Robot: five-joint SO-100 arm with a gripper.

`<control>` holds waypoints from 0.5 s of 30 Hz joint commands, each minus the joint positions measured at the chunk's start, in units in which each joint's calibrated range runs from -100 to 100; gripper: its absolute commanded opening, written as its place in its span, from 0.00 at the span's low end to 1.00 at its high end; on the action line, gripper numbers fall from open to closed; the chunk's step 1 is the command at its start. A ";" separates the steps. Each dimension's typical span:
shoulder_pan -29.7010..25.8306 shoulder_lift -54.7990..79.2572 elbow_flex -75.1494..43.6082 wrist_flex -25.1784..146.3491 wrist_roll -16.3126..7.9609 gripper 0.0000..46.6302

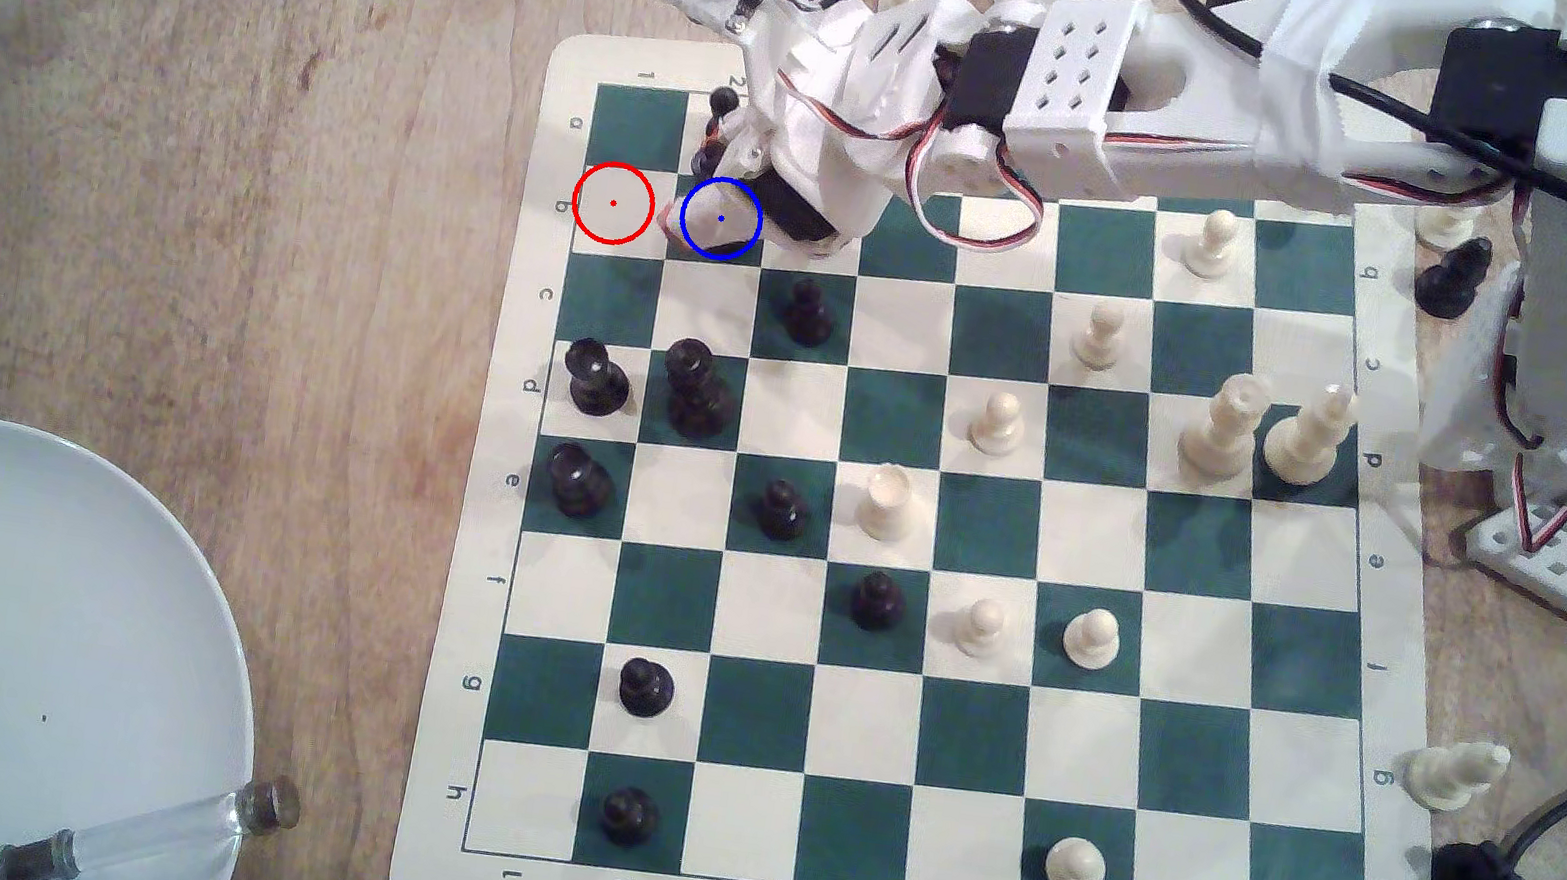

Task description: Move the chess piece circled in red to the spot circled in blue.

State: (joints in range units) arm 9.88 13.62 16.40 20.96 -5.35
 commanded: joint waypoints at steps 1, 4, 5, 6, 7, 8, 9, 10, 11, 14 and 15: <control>0.64 -8.01 -1.35 1.40 0.05 0.42; 0.64 -9.46 -0.54 2.47 0.15 0.43; 0.72 -10.05 -0.27 2.88 0.15 0.43; 0.72 -11.49 0.64 3.12 0.10 0.43; 0.72 -12.26 0.82 3.61 0.05 0.43; 0.72 -13.19 1.00 4.19 0.00 0.43; 0.72 -14.04 1.37 4.60 0.00 0.43; 0.64 -16.16 2.45 5.91 0.10 0.43; 0.64 -17.27 3.45 6.23 0.20 0.43; 0.33 -21.85 8.35 6.56 0.20 0.45; 0.01 -25.75 13.06 6.40 0.24 0.44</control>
State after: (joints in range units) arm 10.47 0.88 24.36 27.33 -5.30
